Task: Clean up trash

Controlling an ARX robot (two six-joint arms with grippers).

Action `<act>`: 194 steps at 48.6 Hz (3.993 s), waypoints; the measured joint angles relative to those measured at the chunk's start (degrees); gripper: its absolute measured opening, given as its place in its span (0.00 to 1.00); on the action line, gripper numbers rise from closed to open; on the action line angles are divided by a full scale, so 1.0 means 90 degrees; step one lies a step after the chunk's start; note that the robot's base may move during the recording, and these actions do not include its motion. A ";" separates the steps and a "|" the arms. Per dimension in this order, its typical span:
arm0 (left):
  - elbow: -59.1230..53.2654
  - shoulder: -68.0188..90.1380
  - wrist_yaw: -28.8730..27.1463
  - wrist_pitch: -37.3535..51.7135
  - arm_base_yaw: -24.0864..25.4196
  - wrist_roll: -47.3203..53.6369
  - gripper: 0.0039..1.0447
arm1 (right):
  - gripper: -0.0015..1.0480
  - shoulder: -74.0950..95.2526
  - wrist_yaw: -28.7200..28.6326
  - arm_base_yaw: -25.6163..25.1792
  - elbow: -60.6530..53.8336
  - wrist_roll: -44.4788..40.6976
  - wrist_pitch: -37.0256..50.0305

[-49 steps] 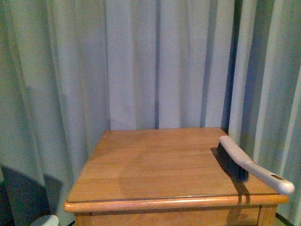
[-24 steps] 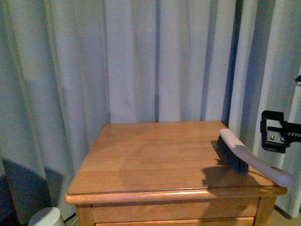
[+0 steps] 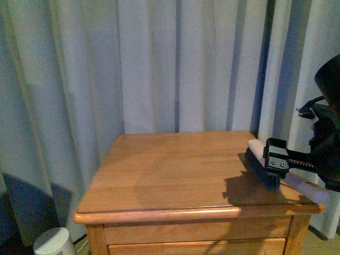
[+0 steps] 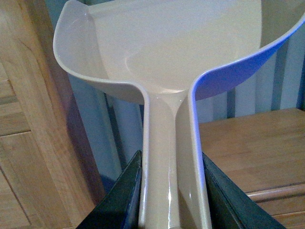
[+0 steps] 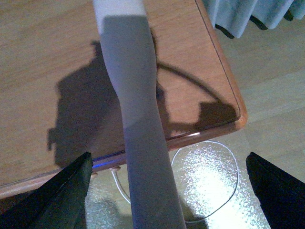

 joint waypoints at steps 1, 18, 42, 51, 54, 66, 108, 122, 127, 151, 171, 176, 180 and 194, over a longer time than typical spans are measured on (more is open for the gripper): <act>0.0000 0.0000 0.0000 0.0000 0.0000 0.0000 0.27 | 0.93 0.0034 -0.0010 0.0000 0.0022 0.0002 0.0000; 0.0000 0.0000 0.0000 0.0000 0.0000 0.0000 0.27 | 0.87 0.0425 -0.0058 0.0078 0.0109 0.0063 0.0051; 0.0000 0.0000 0.0000 0.0000 0.0000 0.0000 0.27 | 0.20 0.0274 -0.0053 0.0083 0.0019 -0.0019 0.0396; 0.0000 0.0000 0.0000 0.0000 0.0000 -0.0002 0.27 | 0.20 -0.0396 0.0223 0.0083 -0.0554 -0.0597 0.1234; 0.0000 0.0000 0.0000 0.0000 0.0000 0.0000 0.27 | 0.20 -0.0746 0.0282 0.0083 -0.0833 -0.0838 0.1542; 0.0000 0.0000 0.0000 0.0000 0.0000 0.0000 0.27 | 0.20 -0.3276 0.0831 0.0092 -0.2815 -0.2237 0.2956; 0.0000 0.0000 0.0000 0.0000 0.0000 -0.0002 0.27 | 0.20 -0.9430 0.2960 0.0986 -0.5610 -0.3133 0.1690; -0.0007 0.0000 0.0083 0.0000 0.0000 0.0000 0.27 | 0.20 -0.9440 0.3041 0.0986 -0.5612 -0.3094 0.1688; -0.0007 0.0000 0.0000 0.0000 0.0000 -0.0002 0.27 | 0.19 -0.9440 0.3019 0.0991 -0.5612 -0.3094 0.1688; -0.0029 0.0002 0.0002 -0.0015 0.0015 -0.0019 0.27 | 0.19 -0.9435 0.2975 0.1008 -0.5620 -0.3096 0.1685; -0.0029 0.0002 -0.0010 -0.0015 0.0015 -0.0022 0.27 | 0.19 -0.9437 0.2968 0.1005 -0.5622 -0.3096 0.1685; -0.0032 0.0007 0.0007 -0.0015 0.0012 -0.0019 0.27 | 0.19 -0.9432 0.2987 0.0998 -0.5622 -0.3094 0.1685; -0.0032 0.0002 -0.0015 -0.0015 0.0015 -0.0019 0.27 | 0.19 -0.9437 0.2965 0.1005 -0.5622 -0.3096 0.1685; -0.0034 0.0010 -0.0041 -0.0015 0.0036 -0.0024 0.27 | 0.19 -0.9425 0.2934 0.1027 -0.5622 -0.3096 0.1685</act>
